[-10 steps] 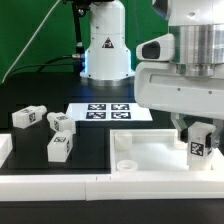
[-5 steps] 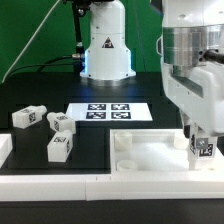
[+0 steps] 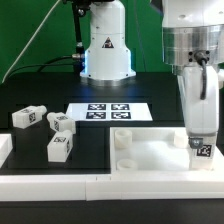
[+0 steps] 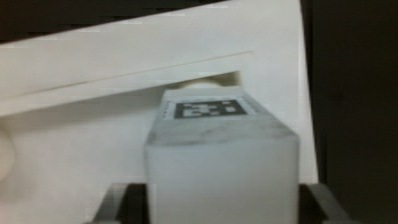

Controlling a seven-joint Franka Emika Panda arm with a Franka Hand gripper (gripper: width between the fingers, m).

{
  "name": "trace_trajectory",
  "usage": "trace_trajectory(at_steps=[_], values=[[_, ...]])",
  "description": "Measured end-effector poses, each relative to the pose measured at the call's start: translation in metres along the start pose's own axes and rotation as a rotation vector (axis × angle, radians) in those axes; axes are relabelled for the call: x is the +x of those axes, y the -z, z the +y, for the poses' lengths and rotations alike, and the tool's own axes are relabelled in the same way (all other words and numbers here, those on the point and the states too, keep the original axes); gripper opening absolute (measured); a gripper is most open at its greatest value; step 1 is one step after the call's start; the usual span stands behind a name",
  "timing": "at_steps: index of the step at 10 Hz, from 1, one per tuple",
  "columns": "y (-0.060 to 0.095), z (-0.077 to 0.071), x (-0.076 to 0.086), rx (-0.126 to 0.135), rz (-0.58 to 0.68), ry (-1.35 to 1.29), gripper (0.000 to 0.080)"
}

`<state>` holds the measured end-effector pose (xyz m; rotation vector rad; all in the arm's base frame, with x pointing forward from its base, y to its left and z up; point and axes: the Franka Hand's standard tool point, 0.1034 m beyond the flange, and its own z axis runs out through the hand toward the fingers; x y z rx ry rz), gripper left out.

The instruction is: Assemble one leg

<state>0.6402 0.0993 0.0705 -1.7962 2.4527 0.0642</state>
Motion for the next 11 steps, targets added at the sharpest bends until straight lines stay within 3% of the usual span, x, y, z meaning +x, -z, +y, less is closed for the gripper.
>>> trace_trajectory(at_steps=[3, 4, 5, 6, 7, 9, 10, 11], values=[[0.001, 0.001, 0.000, 0.007, -0.014, -0.120, 0.0287], [0.000, 0.002, 0.000, 0.006, -0.013, -0.120, 0.0381], [0.000, 0.002, -0.001, 0.006, -0.014, -0.108, 0.0381], [0.003, 0.001, -0.003, 0.008, -0.017, -0.092, 0.0515], [0.016, -0.001, -0.010, 0.021, -0.030, -0.067, 0.0625], [0.057, -0.008, -0.018, 0.062, -0.070, -0.013, 0.0645], [0.064, -0.010, -0.018, 0.071, -0.077, -0.015, 0.0645], [0.060, -0.009, -0.018, 0.068, -0.074, -0.013, 0.0649]])
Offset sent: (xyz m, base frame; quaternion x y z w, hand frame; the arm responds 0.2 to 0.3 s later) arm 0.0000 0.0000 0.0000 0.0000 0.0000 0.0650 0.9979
